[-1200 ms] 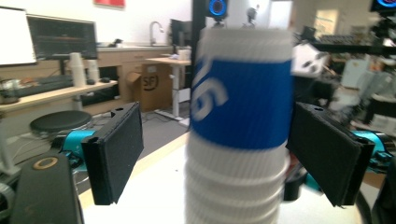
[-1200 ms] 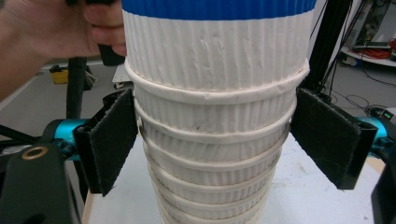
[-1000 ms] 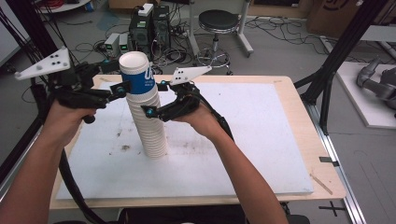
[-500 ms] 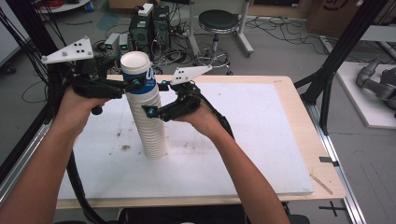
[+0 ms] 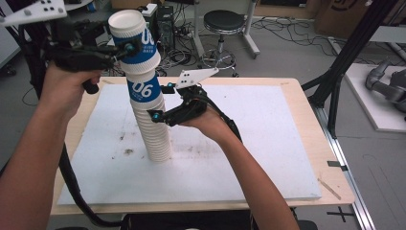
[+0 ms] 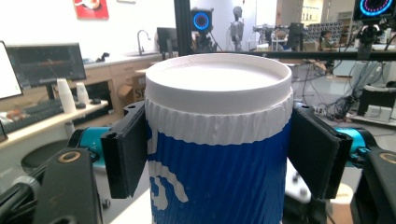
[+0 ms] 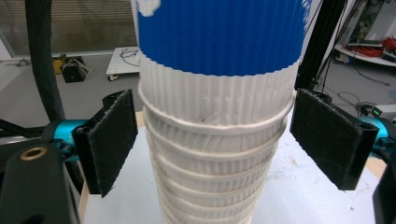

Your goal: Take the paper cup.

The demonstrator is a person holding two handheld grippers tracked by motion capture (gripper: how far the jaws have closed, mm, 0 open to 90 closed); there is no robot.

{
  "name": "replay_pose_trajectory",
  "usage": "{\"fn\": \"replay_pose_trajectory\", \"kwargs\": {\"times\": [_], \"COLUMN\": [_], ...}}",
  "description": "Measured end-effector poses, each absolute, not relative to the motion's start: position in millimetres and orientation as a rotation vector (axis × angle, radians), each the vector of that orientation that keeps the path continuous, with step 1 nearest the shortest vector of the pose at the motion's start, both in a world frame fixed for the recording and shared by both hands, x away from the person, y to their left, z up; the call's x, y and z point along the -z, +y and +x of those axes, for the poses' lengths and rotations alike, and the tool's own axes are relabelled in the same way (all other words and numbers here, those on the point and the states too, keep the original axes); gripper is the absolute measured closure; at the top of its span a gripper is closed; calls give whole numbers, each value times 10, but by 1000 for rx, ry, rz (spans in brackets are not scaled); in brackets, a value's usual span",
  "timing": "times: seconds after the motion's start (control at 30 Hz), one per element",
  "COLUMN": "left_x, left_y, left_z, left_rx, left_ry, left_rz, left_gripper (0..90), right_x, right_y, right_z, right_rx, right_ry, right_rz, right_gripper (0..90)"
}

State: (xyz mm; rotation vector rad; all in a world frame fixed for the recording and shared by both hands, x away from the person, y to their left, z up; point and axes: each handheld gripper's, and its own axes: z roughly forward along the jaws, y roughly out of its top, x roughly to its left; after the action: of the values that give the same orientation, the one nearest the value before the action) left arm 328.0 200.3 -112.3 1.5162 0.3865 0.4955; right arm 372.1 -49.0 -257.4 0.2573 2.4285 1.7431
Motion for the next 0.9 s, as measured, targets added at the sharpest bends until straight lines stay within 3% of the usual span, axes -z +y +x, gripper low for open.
{"fn": "replay_pose_trajectory", "kwargs": {"times": [0.27, 0.57, 0.9], "left_x": [1040, 1358, 1843], "left_y": [1676, 1169, 728], "left_z": [3189, 3181, 3243], "left_rx": [-459, -426, -427], "left_ry": [344, 343, 332], "left_rz": [1546, 1563, 1576], "left_gripper": [271, 268, 268], "right_x": [2505, 2616, 2980], "right_y": [-797, -1476, -2427], "right_z": [3664, 3661, 3571], "right_rx": [-1699, -1616, -1496], "right_ry": [2402, 2347, 2287], "right_rz": [276, 424, 656], "right_gripper": [153, 154, 154]}}
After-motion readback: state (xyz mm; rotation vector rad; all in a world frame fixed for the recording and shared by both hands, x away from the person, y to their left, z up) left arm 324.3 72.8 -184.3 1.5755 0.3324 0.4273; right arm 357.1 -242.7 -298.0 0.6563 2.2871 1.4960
